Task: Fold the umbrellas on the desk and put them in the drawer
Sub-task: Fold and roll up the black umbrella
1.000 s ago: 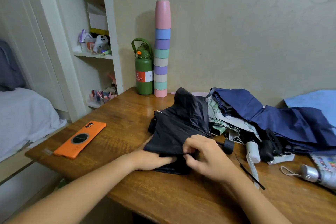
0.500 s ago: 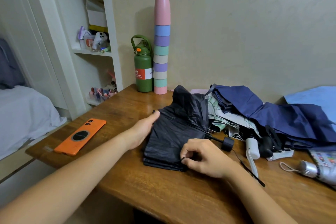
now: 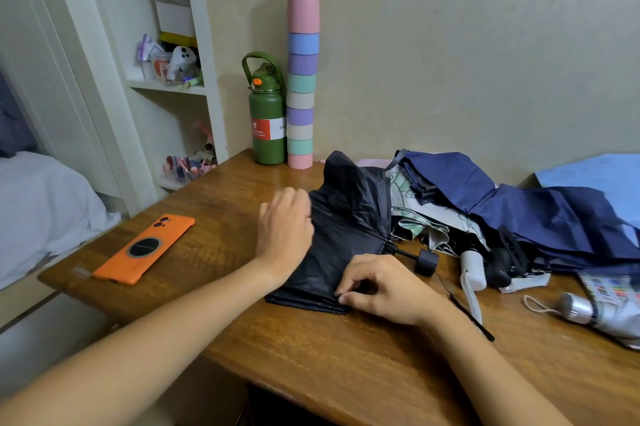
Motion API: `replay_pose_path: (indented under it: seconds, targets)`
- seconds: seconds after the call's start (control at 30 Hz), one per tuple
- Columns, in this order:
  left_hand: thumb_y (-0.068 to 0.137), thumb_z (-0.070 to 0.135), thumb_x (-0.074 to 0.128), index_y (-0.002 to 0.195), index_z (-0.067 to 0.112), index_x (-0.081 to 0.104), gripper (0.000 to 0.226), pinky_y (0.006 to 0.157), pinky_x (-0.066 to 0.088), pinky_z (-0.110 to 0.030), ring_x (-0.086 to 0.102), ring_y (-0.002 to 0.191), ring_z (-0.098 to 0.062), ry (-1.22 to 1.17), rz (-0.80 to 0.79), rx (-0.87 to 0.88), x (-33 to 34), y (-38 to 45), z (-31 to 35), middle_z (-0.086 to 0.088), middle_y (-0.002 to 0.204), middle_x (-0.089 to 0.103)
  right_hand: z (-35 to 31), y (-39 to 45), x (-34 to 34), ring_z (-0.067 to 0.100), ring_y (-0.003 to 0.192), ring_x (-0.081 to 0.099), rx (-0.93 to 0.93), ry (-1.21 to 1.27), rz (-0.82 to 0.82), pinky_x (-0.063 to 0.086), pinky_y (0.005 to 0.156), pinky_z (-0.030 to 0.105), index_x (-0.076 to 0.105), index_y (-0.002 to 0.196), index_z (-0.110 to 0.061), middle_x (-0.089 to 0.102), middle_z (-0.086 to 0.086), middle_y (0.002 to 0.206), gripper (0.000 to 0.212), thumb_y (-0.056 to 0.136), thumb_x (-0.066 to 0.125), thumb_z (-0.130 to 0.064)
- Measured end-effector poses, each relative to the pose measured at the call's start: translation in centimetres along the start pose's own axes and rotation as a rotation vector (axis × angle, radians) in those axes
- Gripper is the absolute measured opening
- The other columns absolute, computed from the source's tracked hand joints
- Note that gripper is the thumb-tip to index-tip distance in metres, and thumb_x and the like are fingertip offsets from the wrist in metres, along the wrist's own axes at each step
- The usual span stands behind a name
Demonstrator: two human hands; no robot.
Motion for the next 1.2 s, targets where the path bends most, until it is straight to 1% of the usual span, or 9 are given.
replay_pose_path:
  seconds: [0.07,0.17,0.3,0.4,0.57,0.77,0.93,1.07,1.2]
  targets:
    - [0.089,0.016,0.064,0.093,0.021,0.053,0.013,0.079,0.047,-0.038,0.057,0.093,-0.021,-0.089,-0.096,0.329,0.4,-1.3,3.0,0.005,0.096,0.055,0.0,0.0,0.0,0.007,0.091,0.066,0.006,-0.001,-0.003,0.055,0.085,0.028,0.078,0.092,-0.025,0.070,-0.012,0.094,0.005,0.089,0.079,-0.029]
    - [0.098,0.027,0.059,0.134,0.023,0.063,0.037,0.113,0.040,-0.036,0.047,0.137,-0.014,-0.138,-0.396,0.532,3.5,-3.7,3.7,0.004,0.141,0.057,0.0,0.0,-0.2,0.006,0.090,0.067,0.028,-0.016,-0.011,0.053,0.082,0.020,0.080,0.096,-0.026,0.070,-0.013,0.095,0.008,0.088,0.080,-0.028]
    - [0.111,0.041,0.037,0.161,0.039,0.025,0.052,0.128,-0.004,-0.035,-0.006,0.157,-0.002,-0.126,-0.653,0.579,5.3,-5.2,1.6,0.016,0.171,0.010,0.0,-0.1,-0.4,0.007,0.086,0.067,0.055,-0.020,-0.026,0.047,0.075,0.012,0.081,0.097,-0.027,0.068,-0.013,0.091,0.011,0.087,0.081,-0.023]
    - [0.111,0.050,0.028,0.163,0.044,0.006,0.056,0.127,-0.012,-0.042,-0.023,0.152,0.001,-0.099,-0.774,0.563,6.1,-6.2,0.6,0.023,0.169,-0.012,0.1,-0.1,-0.2,0.008,0.086,0.066,0.059,-0.007,-0.038,0.047,0.076,0.014,0.082,0.097,-0.028,0.068,-0.013,0.090,0.011,0.087,0.081,-0.023]
    - [0.108,0.058,0.029,0.162,0.044,-0.002,0.064,0.127,-0.010,-0.047,-0.027,0.151,-0.001,-0.050,-0.818,0.567,6.5,-6.4,0.6,0.022,0.168,-0.019,-0.4,0.0,-0.3,0.004,0.085,0.063,0.065,-0.068,-0.037,0.045,0.074,0.013,0.080,0.095,-0.028,0.067,-0.016,0.087,0.009,0.091,0.072,-0.027]
    - [0.106,0.066,0.028,0.162,0.045,-0.004,0.068,0.127,-0.010,-0.047,-0.029,0.151,-0.001,-0.035,-0.831,0.583,6.5,-6.5,0.7,0.022,0.167,-0.021,1.9,-0.8,-5.6,0.008,0.109,0.054,0.221,-0.237,0.648,0.046,0.096,0.027,0.066,0.124,-0.022,0.058,-0.007,0.115,0.033,0.092,0.064,-0.015]
    - [0.106,0.066,0.027,0.162,0.044,-0.004,0.067,0.128,-0.010,-0.047,-0.029,0.150,0.000,-0.041,-0.826,0.584,6.5,-6.5,0.7,0.024,0.167,-0.022,5.2,-0.5,-6.2,0.020,0.136,0.044,0.448,-0.257,0.713,0.034,0.113,0.030,0.037,0.156,-0.014,0.052,0.004,0.146,0.066,0.096,0.062,-0.025]
    - [0.107,0.065,0.026,0.162,0.043,-0.004,0.067,0.127,-0.011,-0.045,-0.029,0.151,-0.001,-0.053,-0.810,0.587,6.5,-6.5,0.7,0.023,0.166,-0.023,4.8,0.6,-5.4,0.012,0.123,0.057,0.394,-0.061,0.657,0.043,0.101,0.022,0.024,0.161,-0.019,0.062,-0.002,0.134,0.080,0.096,0.068,-0.031]
    - [0.107,0.064,0.028,0.162,0.044,-0.002,0.066,0.125,-0.014,-0.038,-0.025,0.152,0.000,-0.089,-0.776,0.580,6.3,-6.3,0.8,0.021,0.168,-0.017,3.3,0.6,-4.6,0.001,0.092,0.061,0.308,0.056,0.646,0.044,0.081,0.009,0.033,0.152,-0.022,0.063,-0.012,0.095,0.080,0.087,0.079,-0.029]
Point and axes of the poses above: each hand's wrist, its own y-axis towards the middle knuckle, its own x-axis out of the palm, z = x × y, the point moved 8 cm from there along y, towards the middle knuckle
